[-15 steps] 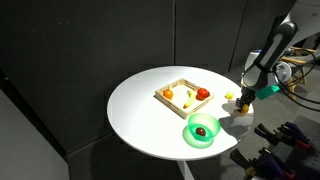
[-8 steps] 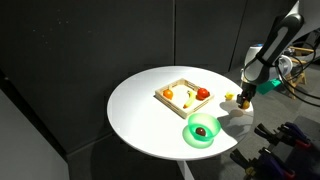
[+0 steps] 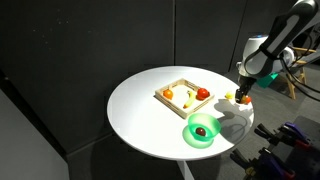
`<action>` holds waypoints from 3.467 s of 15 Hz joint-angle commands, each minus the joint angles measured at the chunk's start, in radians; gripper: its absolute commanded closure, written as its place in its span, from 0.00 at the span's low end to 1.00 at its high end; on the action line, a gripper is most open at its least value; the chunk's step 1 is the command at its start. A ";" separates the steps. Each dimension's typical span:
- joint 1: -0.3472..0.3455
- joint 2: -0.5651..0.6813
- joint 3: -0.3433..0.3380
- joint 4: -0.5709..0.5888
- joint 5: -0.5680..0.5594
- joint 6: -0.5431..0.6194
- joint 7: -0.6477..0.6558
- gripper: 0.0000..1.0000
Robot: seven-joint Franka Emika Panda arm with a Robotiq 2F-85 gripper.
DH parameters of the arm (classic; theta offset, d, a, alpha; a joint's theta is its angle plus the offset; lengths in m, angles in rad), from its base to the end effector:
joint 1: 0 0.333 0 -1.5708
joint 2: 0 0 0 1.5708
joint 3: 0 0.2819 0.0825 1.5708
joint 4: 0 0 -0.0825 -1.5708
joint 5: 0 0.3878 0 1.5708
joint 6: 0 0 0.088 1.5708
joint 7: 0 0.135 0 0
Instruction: Put the yellow object in the bowl
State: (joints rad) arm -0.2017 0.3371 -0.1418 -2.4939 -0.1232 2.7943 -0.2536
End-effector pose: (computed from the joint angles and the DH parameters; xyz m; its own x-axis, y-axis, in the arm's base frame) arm 0.4242 -0.1552 0.0910 0.9976 0.0316 -0.0609 0.0359 -0.9968 0.0713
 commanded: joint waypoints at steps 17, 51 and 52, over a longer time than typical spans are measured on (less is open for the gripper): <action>0.104 -0.251 0.117 -0.104 0.098 -0.164 -0.014 0.58; 0.197 -0.245 0.136 -0.037 0.082 -0.169 0.180 0.58; 0.201 -0.244 0.141 -0.031 0.079 -0.173 0.176 0.58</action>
State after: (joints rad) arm -0.0109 0.1113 -0.0116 -2.5492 -0.0342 2.6632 -0.0776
